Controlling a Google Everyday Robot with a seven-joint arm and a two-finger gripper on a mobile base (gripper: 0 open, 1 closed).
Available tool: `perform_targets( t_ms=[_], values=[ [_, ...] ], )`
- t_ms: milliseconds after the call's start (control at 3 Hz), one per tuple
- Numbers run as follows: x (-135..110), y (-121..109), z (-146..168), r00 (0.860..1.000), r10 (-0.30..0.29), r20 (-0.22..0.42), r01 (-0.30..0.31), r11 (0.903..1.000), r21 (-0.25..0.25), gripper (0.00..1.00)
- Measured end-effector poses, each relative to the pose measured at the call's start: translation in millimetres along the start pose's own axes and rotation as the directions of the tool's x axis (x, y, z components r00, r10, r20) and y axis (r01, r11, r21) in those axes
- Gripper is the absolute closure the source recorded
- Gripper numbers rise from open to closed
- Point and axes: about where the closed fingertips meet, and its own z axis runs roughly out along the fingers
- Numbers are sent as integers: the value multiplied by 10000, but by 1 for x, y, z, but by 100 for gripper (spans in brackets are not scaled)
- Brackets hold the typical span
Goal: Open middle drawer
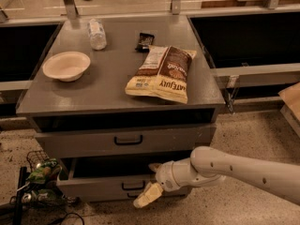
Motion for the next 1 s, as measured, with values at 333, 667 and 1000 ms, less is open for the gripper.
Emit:
perform_targets(
  t_ms=[333,667,1000],
  values=[
    [2,-14,20,9994,38,-334,-43,9999,-159,0],
    [2,-14,22,9993,45,-365,-52,9998,-196,0],
    [21,-4,48,9955,191,-926,-269,9961,-838,0]
  ],
)
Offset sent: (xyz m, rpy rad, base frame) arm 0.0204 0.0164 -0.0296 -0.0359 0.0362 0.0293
